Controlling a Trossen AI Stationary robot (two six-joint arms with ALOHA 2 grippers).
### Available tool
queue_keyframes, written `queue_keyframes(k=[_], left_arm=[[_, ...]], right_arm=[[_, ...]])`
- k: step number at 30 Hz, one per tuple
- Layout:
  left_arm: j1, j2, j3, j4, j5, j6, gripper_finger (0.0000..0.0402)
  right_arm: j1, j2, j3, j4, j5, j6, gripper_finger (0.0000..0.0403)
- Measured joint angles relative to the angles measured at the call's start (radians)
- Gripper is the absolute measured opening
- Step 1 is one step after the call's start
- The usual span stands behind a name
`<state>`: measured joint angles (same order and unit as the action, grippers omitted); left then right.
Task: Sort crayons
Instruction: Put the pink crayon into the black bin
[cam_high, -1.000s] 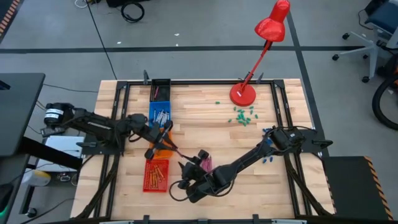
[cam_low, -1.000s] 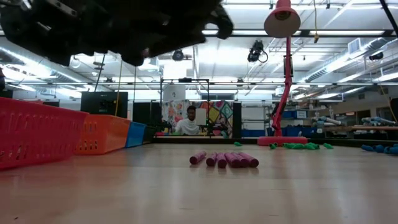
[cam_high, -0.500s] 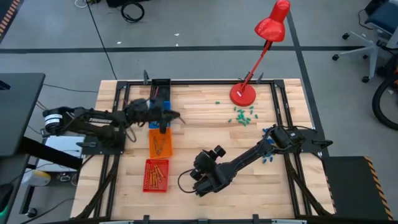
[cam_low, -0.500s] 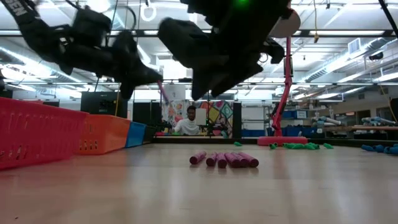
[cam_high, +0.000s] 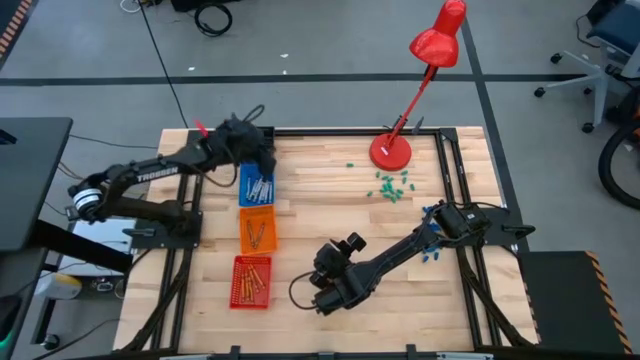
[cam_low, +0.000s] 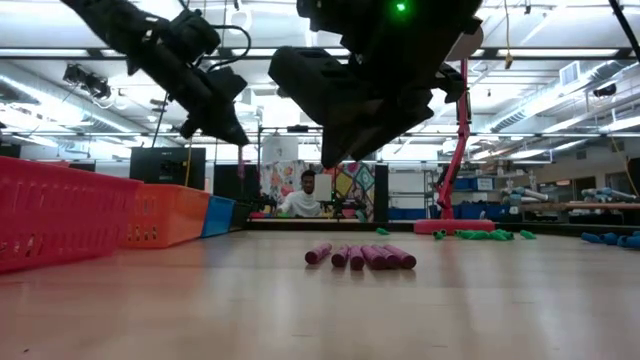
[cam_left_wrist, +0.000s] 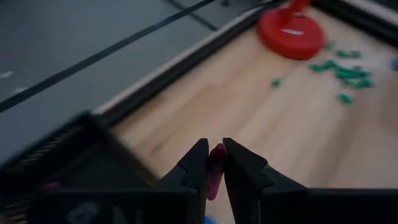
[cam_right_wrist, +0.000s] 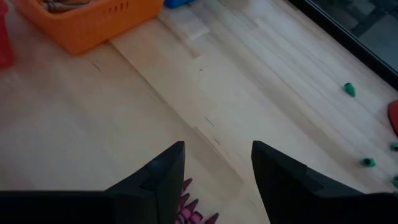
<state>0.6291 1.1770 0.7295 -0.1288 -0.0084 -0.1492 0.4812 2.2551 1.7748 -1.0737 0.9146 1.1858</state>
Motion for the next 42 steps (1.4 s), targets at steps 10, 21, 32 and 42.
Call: queue_keyframes(k=[10,21,32,42], left_arm=[[0.244,0.062,0.076,-0.189,0.03,0.042,0.0052],[0.333,0.316,0.165,-0.243,0.083,0.074,0.0052],[0.333,0.442,0.25,-0.31,0.085,0.101,0.0065],[0.333,0.441,0.308,-0.389,0.084,0.175,0.0149]], right_arm=[[0.003,0.0,0.0,0.068,0.0,-0.035,0.0191],[0.003,0.0,0.0,0.145,-0.004,-0.09,0.0191],[0.003,0.0,0.0,0.145,-0.019,-0.097,0.0191],[0.003,0.0,0.0,0.145,-0.023,-0.098,0.0191]])
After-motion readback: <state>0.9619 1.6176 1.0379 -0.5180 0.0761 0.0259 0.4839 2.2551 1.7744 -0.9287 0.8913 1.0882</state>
